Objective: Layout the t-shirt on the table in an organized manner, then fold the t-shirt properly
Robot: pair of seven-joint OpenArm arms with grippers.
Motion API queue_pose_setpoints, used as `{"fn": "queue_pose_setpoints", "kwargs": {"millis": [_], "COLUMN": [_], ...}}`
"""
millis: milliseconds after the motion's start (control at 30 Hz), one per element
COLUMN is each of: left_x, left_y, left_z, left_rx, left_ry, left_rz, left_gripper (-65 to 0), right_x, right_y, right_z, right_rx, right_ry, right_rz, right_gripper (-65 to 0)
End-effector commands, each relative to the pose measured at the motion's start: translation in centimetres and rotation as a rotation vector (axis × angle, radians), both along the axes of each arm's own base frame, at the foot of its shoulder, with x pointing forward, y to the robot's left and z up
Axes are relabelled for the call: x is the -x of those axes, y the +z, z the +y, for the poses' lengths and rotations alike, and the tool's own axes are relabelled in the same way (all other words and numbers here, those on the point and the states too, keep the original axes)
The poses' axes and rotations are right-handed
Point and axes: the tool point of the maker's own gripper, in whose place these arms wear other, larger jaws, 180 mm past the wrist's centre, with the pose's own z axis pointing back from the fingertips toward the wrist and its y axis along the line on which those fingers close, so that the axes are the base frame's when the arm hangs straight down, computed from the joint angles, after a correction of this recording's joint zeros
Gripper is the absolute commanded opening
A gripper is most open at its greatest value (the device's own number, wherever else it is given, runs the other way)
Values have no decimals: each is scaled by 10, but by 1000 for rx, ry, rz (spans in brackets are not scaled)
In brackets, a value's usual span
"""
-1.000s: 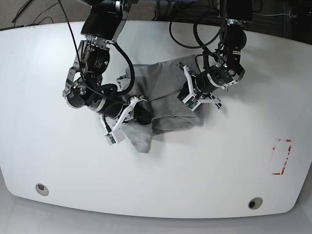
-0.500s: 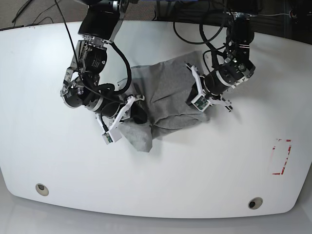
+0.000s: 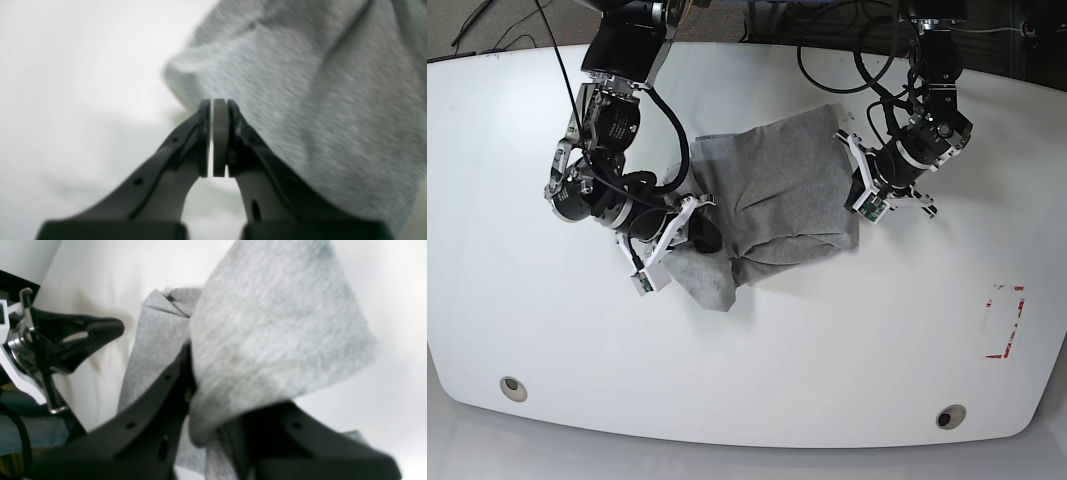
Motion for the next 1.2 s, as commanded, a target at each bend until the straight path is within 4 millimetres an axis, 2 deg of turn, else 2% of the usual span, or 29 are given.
{"fn": "queue_pose_setpoints", "kwargs": {"millis": [0,300,467,867,1167], "left_x": [-6,-3,3,2,2], "left_y": [8,-25,-43,-51,-50], "left_z": [-4,-15,-17,-23,-23], "left_rx": [28,53,64,88,88], "left_ry": [-5,-25,-27,-37,-37], "left_rz": [-32,64,117,129,128], "left_gripper": [-650,-650,-650,-650,-650], "right_x": [-9,-9,-8,-5,5], "right_y": [19,20,21,23,28], "right_z": [3,5,15,30,71], "right_rx": [-28,-29,-35,-61,-71], "right_ry": [0,5,32,56,171], "right_rz": [-68,-69,-71,-71,-85], "right_gripper": [-650,-650,-650,-650,-650]}}
